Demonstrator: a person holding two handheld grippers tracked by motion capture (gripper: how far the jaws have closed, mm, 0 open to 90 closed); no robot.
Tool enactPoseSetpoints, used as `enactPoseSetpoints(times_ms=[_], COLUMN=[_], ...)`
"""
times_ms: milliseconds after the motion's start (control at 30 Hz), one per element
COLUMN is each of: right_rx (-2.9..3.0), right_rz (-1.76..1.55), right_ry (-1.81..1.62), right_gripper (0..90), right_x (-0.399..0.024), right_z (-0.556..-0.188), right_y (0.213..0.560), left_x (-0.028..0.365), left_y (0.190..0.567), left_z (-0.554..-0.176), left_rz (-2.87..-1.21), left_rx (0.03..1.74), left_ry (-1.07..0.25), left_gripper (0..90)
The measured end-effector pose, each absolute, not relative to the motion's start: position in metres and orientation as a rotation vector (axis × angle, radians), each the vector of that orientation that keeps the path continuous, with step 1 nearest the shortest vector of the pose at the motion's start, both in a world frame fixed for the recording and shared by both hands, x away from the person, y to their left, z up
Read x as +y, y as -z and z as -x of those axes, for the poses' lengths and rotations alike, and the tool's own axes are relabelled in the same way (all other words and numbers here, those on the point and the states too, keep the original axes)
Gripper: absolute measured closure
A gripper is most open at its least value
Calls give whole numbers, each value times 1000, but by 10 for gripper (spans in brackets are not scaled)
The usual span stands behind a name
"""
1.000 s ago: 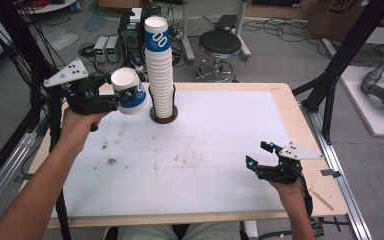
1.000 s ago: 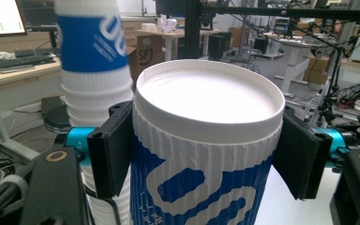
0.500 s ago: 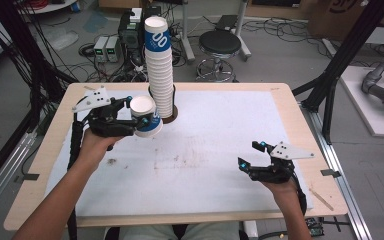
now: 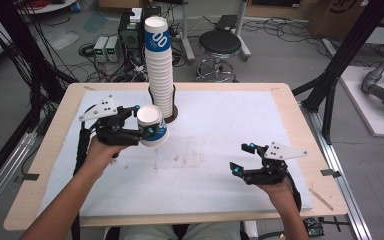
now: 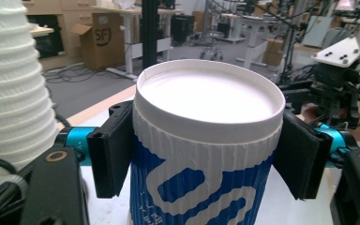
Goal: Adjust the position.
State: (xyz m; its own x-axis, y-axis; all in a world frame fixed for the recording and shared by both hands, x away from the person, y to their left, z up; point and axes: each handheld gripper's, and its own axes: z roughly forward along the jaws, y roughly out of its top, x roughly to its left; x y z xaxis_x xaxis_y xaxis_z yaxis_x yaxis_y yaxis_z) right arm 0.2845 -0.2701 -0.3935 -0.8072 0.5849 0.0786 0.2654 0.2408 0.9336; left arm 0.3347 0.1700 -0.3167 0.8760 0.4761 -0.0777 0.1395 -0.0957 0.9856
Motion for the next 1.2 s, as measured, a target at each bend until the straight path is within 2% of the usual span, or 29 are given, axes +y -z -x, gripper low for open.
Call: enactPoseSetpoints(times_ms=[600, 1200], right_rx=[2368, 2440], right_rz=[-575, -446], right_ry=[-1713, -1780], right_gripper=[199, 198], right_x=[-214, -181], right_z=[-299, -308], right_y=[384, 386], left_x=[136, 107], left_y=[343, 352], left_z=[-325, -316], left_rz=[-1701, -1701], left_rx=[404, 280], left_ry=[-202, -98], left_gripper=[288, 288])
